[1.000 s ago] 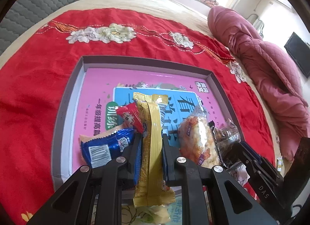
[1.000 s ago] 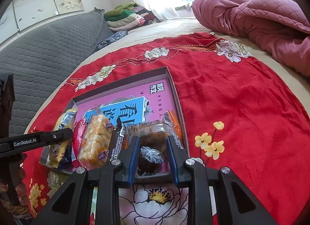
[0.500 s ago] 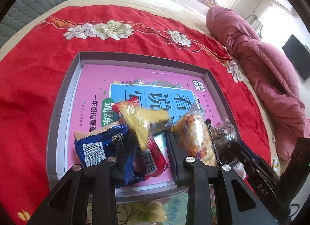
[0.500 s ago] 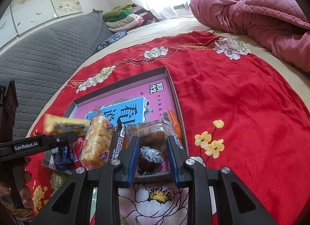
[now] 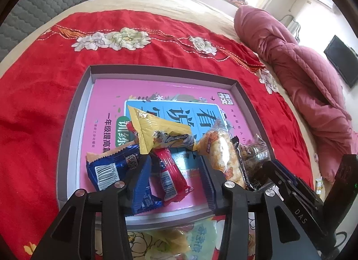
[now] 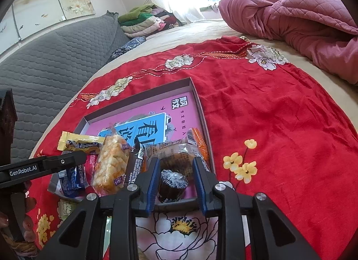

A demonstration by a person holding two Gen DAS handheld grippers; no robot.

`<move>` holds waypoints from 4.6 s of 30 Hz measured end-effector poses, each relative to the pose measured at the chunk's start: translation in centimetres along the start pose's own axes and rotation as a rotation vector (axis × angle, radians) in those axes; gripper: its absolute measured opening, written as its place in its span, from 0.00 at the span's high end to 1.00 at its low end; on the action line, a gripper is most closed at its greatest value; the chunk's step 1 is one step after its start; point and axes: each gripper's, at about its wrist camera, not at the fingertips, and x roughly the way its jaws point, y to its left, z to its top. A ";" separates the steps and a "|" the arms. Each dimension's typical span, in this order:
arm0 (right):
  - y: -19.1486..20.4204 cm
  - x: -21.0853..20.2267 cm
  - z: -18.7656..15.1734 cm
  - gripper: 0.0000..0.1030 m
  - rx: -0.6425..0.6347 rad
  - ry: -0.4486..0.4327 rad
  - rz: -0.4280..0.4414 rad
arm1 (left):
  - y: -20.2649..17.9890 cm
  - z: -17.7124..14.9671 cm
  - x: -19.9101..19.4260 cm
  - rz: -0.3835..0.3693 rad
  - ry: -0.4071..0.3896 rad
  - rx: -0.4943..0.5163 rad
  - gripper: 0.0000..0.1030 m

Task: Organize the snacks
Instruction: 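Lower the chocolate cake into the tray and open the right gripper while the left gripper releases the wafer bar, then move both tools back toward the last snacks beside the tray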

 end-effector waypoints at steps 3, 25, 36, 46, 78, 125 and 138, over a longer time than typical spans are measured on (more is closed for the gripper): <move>0.0 0.0 0.0 0.69 -0.001 -0.002 0.001 | 0.1 0.0 -0.3 0.002 -0.004 -0.002 0.50; 0.4 -0.9 0.1 0.53 -0.024 -0.025 0.002 | 0.9 -0.5 -1.8 0.013 -0.011 -0.023 0.39; 0.7 -1.2 0.1 0.46 -0.038 -0.028 0.008 | 0.8 -0.7 -2.4 0.019 -0.011 -0.009 0.38; 1.6 -2.2 0.0 0.44 -0.066 -0.035 0.015 | 0.7 -1.2 -3.1 0.020 -0.005 -0.004 0.31; 5.1 -5.9 -1.2 0.06 -0.195 -0.060 0.045 | 1.4 -3.0 -5.4 -0.005 0.017 0.008 0.27; 5.7 -6.7 -5.2 0.02 -0.247 0.114 0.001 | 1.6 -7.7 -4.7 -0.039 0.158 0.016 0.27; 5.8 -4.8 -6.3 0.02 -0.287 0.185 -0.024 | 1.7 -8.4 -3.1 -0.032 0.204 0.003 0.27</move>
